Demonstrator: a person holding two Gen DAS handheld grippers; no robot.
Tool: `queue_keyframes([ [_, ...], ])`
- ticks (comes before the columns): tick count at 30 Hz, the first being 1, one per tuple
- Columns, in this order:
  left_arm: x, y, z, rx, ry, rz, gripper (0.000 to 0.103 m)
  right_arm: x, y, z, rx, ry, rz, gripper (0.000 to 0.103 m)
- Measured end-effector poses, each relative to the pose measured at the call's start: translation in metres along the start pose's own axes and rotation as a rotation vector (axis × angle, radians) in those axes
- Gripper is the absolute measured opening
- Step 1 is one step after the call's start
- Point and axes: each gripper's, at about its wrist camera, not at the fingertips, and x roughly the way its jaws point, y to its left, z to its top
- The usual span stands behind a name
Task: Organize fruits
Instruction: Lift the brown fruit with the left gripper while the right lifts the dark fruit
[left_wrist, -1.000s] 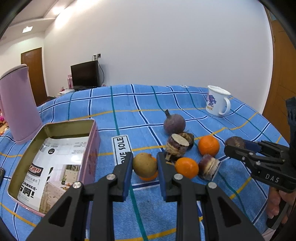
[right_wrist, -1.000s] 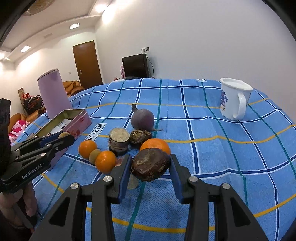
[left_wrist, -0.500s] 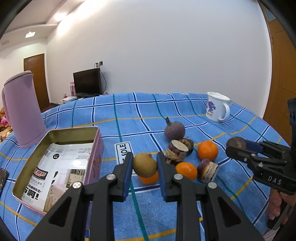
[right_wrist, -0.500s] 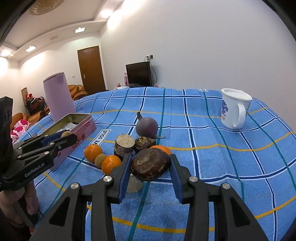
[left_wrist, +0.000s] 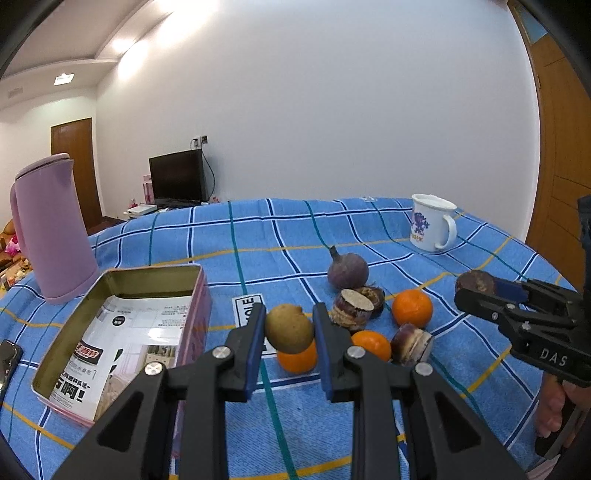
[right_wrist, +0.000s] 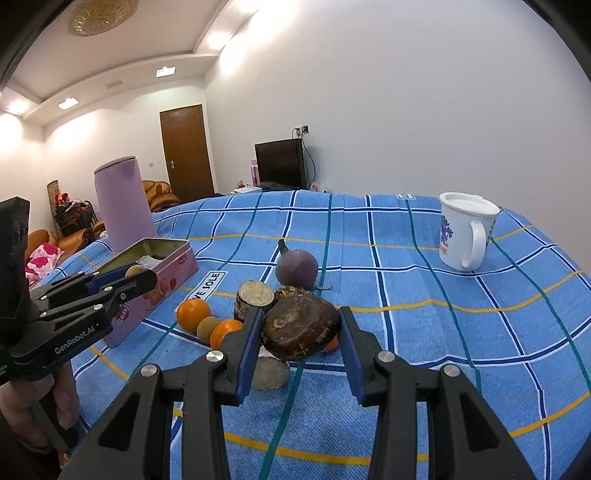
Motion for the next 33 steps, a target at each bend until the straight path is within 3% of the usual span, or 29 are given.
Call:
queue_keyframes([
  [33, -0.019, -0.001, -0.001, 0.009, -0.101, 0.022, 0.027, -0.020, 0.003, -0.002, -0.015, -0.101, 0.006, 0.042],
])
